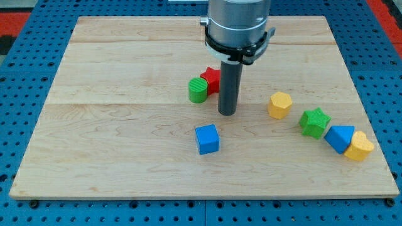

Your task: Push the yellow hexagon parallel left to the green star

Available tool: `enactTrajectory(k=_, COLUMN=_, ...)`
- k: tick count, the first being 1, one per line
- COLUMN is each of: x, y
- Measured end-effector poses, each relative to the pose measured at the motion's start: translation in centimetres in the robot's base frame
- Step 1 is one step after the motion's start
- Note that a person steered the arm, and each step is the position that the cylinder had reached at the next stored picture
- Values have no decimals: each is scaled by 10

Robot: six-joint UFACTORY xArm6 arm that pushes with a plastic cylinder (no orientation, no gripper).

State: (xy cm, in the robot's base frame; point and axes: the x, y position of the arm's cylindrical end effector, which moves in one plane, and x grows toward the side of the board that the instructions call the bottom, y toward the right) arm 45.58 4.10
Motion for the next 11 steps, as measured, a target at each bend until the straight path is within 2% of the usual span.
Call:
enactTrajectory(k=3, x=-23, y=23)
enactTrajectory(k=6, x=-53, y=110)
enactTrajectory(k=7, x=-35, y=117)
enactTrajectory(k=9, x=36, y=112)
enactTrajectory(k=11, x=75, y=104)
